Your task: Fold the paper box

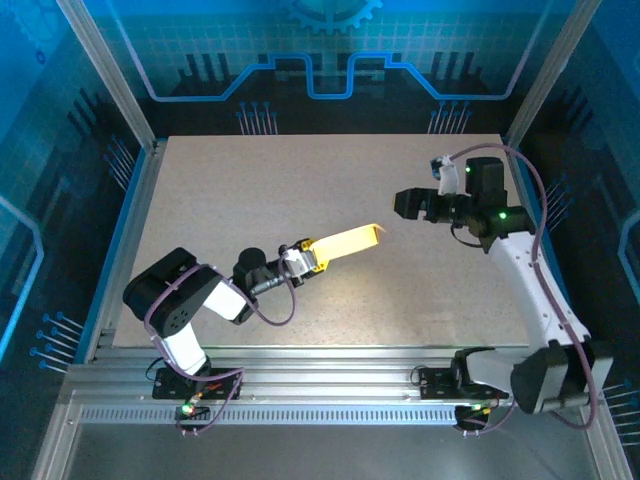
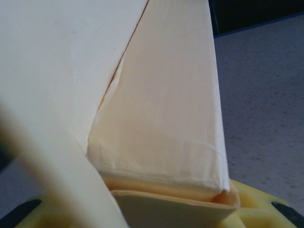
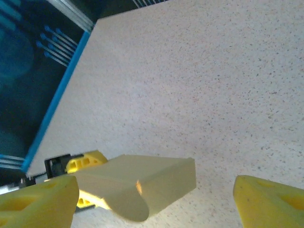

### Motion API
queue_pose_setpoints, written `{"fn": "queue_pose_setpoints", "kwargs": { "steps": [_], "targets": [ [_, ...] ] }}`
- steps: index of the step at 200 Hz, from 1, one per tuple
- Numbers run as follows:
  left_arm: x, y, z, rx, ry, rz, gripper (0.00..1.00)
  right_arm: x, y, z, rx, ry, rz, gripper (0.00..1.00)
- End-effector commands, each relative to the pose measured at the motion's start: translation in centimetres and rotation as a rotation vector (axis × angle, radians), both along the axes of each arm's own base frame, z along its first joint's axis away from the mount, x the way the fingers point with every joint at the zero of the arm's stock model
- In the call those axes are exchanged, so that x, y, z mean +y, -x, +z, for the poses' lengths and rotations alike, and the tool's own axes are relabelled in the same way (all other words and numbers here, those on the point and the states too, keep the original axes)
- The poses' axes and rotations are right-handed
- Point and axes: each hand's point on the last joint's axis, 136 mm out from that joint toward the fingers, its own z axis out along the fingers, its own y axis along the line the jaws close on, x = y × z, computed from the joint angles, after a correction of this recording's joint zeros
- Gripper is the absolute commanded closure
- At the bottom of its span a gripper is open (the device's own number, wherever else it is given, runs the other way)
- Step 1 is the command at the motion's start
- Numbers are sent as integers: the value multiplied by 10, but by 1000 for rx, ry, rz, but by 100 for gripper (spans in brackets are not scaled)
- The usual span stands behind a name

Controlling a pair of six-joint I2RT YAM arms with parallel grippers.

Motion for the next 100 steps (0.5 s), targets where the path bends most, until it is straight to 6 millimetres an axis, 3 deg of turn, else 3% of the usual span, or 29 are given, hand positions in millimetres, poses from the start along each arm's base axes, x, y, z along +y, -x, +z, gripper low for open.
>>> {"fn": "queue_pose_setpoints", "kwargs": {
  "steps": [1,28,55,84,100],
  "targets": [
    [0,12,-7,104,59,-29,70,2,27,-8,-145,281,117,15],
    [4,8,-4,117,75,-4,71,23,50,-27,-241,511,276,19],
    [3,13,-4,184,118,-21,74,36,50,-43,-219,645,353,23],
    [4,16,-8,185,107,-22,75,47,36,-49,-187,670,384,52],
    [4,16,-8,185,105,-21,75,56,30,-48,-162,667,411,53]
  ]
}}
